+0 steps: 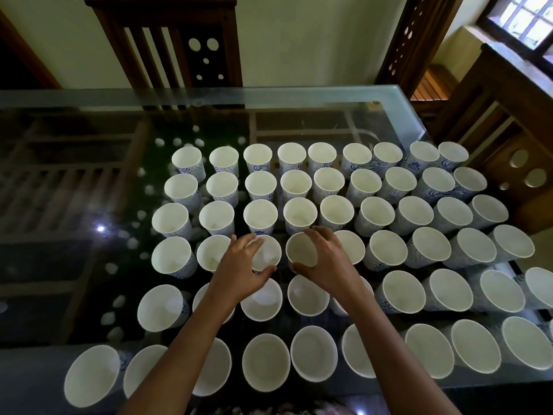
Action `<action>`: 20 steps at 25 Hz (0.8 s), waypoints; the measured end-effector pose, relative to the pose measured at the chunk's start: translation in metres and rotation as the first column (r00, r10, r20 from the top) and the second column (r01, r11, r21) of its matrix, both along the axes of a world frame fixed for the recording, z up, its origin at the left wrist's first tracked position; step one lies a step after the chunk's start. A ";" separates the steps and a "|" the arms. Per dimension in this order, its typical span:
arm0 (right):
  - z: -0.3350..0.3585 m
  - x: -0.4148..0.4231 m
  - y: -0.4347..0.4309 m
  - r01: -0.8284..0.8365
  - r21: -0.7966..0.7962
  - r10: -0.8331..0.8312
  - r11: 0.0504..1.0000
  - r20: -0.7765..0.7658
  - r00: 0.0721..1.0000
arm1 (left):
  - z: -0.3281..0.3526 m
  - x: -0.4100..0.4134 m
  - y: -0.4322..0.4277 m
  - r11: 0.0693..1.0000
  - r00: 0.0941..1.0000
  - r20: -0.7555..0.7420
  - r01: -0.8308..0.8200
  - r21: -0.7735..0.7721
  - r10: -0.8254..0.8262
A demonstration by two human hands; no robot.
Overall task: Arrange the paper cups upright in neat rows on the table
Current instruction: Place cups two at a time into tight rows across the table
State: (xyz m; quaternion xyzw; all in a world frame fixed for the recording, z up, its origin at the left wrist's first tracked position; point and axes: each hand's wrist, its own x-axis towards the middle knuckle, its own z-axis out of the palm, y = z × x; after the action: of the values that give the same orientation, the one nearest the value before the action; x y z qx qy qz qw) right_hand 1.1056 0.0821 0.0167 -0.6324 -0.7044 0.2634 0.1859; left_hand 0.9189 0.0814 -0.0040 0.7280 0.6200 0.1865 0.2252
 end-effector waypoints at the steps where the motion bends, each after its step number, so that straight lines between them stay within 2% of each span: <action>1: 0.001 0.000 -0.001 0.003 0.008 -0.002 1.000 -0.006 1.000 | -0.001 0.001 -0.001 1.000 1.000 0.006 0.008 -0.002 -0.008; 7: 0.009 -0.003 -0.008 0.000 0.065 0.002 0.998 -0.028 1.000 | 0.006 -0.005 -0.006 1.000 1.000 0.027 -0.008 0.007 0.008; 10: 0.012 -0.007 -0.021 -0.025 0.038 0.026 0.999 -0.030 0.999 | 0.009 -0.009 -0.021 0.999 0.998 0.051 -0.033 -0.022 0.034; 15: 0.010 0.002 -0.051 -0.015 -0.025 0.015 1.000 0.021 1.000 | 0.005 -0.011 -0.053 0.998 0.998 0.011 0.061 -0.024 -0.061; 18: 0.008 0.013 -0.067 0.069 -0.051 -0.065 0.996 0.076 0.995 | 0.000 -0.013 -0.059 0.994 0.994 -0.020 0.105 0.019 -0.105; 20: 0.005 0.019 -0.076 0.152 -0.050 -0.150 0.987 0.050 0.987 | -0.002 -0.013 -0.060 0.992 0.992 -0.034 0.123 0.017 -0.123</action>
State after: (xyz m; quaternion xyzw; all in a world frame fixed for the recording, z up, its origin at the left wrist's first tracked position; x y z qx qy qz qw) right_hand 1.1247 0.0057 0.0218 -0.6946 -0.6512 0.2528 0.1717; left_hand 0.9059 0.0218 -0.0060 0.7699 0.5759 0.1660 0.2191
